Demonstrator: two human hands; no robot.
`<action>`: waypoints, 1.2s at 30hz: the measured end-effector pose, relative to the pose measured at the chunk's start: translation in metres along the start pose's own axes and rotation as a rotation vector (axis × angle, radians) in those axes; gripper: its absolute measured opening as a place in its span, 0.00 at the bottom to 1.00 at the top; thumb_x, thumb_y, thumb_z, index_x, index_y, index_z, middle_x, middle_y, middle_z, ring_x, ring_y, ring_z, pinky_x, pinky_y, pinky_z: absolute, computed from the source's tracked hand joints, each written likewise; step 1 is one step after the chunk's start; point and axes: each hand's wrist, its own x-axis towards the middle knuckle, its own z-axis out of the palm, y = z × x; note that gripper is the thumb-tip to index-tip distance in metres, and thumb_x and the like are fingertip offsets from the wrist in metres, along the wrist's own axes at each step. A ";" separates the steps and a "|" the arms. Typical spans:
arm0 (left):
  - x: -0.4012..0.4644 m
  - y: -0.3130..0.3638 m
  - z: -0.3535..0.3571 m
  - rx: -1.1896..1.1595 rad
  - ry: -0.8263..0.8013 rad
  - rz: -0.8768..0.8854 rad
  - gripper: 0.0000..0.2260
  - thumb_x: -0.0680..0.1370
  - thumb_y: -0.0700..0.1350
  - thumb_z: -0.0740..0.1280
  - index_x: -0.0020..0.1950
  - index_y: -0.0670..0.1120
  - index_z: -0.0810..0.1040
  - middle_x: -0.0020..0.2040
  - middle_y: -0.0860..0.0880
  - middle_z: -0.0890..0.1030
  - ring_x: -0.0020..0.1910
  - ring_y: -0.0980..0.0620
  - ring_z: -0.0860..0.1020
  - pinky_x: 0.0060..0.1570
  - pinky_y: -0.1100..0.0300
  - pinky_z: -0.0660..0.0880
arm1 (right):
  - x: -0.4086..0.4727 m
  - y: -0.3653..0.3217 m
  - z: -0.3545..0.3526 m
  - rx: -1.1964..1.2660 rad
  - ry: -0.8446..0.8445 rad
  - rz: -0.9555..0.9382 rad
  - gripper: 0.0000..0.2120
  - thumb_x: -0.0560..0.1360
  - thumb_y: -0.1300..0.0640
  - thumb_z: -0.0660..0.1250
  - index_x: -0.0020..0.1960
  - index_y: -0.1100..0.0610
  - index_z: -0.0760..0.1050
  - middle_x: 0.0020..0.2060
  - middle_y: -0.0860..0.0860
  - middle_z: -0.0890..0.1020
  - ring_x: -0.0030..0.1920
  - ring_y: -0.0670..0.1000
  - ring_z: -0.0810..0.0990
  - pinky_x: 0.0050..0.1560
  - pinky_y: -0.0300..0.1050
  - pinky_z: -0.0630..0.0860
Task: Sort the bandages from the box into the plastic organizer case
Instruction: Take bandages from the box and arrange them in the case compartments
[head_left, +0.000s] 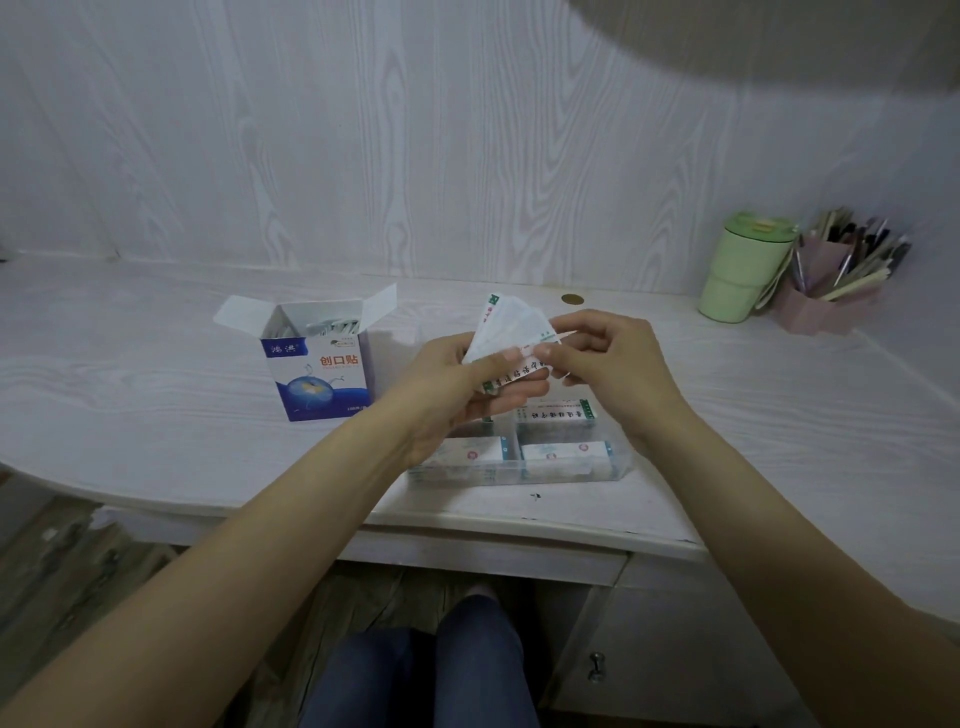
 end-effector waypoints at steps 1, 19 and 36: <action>0.001 0.000 0.000 -0.019 0.020 -0.007 0.12 0.80 0.41 0.61 0.63 0.39 0.73 0.50 0.40 0.83 0.47 0.46 0.84 0.40 0.63 0.81 | 0.001 0.001 0.000 0.001 0.016 0.011 0.09 0.71 0.64 0.73 0.49 0.56 0.79 0.32 0.50 0.81 0.29 0.41 0.78 0.34 0.32 0.75; 0.009 -0.002 -0.007 -0.012 0.201 0.099 0.09 0.83 0.41 0.55 0.61 0.41 0.68 0.47 0.40 0.83 0.45 0.47 0.84 0.42 0.62 0.81 | 0.002 0.036 -0.014 -0.656 -0.046 0.092 0.05 0.73 0.61 0.68 0.47 0.55 0.81 0.32 0.46 0.73 0.32 0.43 0.70 0.27 0.27 0.66; -0.002 0.001 -0.012 -0.009 0.048 0.095 0.13 0.80 0.36 0.61 0.64 0.39 0.72 0.53 0.41 0.83 0.51 0.46 0.83 0.48 0.60 0.80 | 0.000 -0.003 0.005 -0.048 -0.065 -0.029 0.06 0.74 0.56 0.70 0.49 0.55 0.81 0.39 0.49 0.83 0.35 0.41 0.79 0.34 0.32 0.72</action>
